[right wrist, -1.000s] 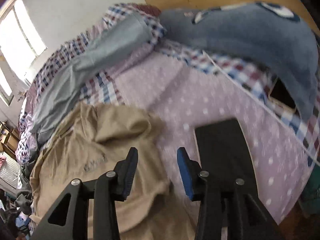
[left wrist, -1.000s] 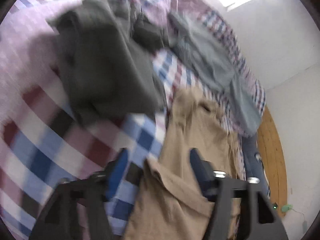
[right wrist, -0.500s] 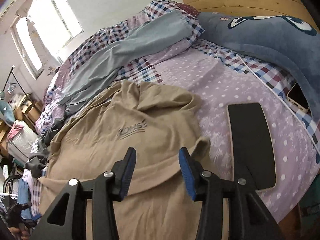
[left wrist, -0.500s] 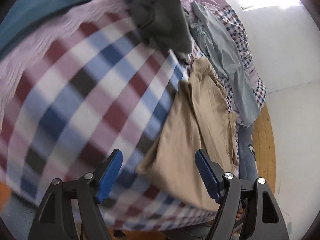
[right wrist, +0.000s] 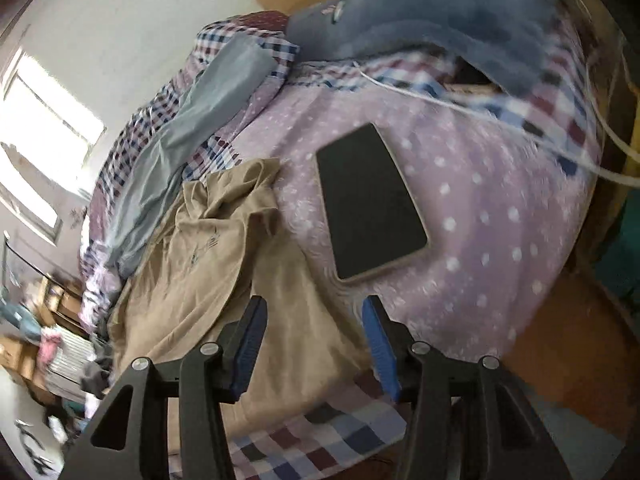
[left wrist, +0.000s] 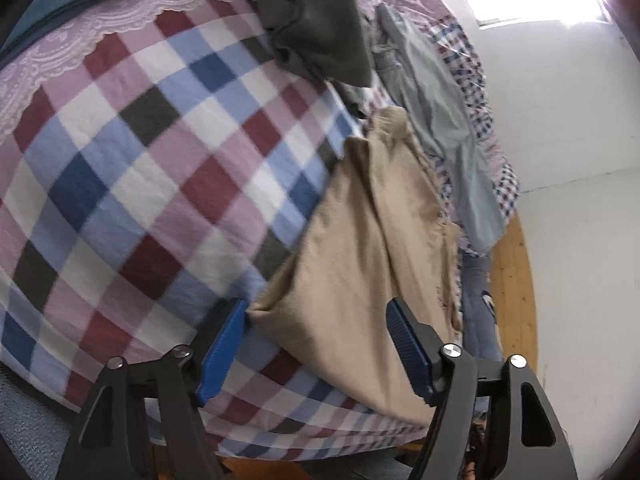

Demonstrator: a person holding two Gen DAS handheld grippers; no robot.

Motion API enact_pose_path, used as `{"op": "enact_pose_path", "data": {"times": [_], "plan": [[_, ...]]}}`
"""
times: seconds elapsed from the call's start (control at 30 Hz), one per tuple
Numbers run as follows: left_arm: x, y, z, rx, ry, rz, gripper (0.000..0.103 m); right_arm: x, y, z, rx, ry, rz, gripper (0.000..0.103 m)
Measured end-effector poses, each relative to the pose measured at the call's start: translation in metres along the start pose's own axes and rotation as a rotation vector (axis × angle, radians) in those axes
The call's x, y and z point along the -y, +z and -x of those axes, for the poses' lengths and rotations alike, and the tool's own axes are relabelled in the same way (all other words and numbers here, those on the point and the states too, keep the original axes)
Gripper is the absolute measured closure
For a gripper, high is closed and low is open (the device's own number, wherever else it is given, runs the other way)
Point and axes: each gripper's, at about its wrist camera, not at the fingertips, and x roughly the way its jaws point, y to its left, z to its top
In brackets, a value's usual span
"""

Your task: Fold clothes

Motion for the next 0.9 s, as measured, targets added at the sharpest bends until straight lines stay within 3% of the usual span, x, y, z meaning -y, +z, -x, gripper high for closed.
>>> {"op": "enact_pose_path", "data": {"times": [0.27,0.37,0.43,0.6,0.67,0.73,0.9], "plan": [[-0.004,0.0,-0.01,0.007,0.017,0.015,0.034,0.019,-0.01,-0.028,-0.133,-0.005,-0.045,0.05],[-0.01,0.001,-0.012,0.013,0.042,0.043,0.055,0.018,-0.017,-0.039,-0.169,0.008,-0.047,0.05],[-0.017,0.002,-0.01,0.016,0.062,0.062,0.082,0.011,-0.019,-0.04,-0.162,0.002,-0.012,0.048],[-0.017,0.001,-0.009,0.013,0.04,0.036,0.097,-0.009,-0.023,-0.041,-0.151,0.027,0.079,0.05],[-0.015,-0.001,-0.004,0.023,0.032,0.026,0.098,-0.015,-0.024,-0.043,-0.15,0.013,0.113,0.057],[-0.014,-0.004,0.001,0.034,0.023,0.018,0.099,-0.019,-0.025,-0.044,-0.15,-0.01,0.143,0.096],[-0.01,-0.01,0.013,0.06,0.002,-0.003,0.101,-0.02,-0.026,-0.03,-0.109,-0.032,0.185,0.098]]}}
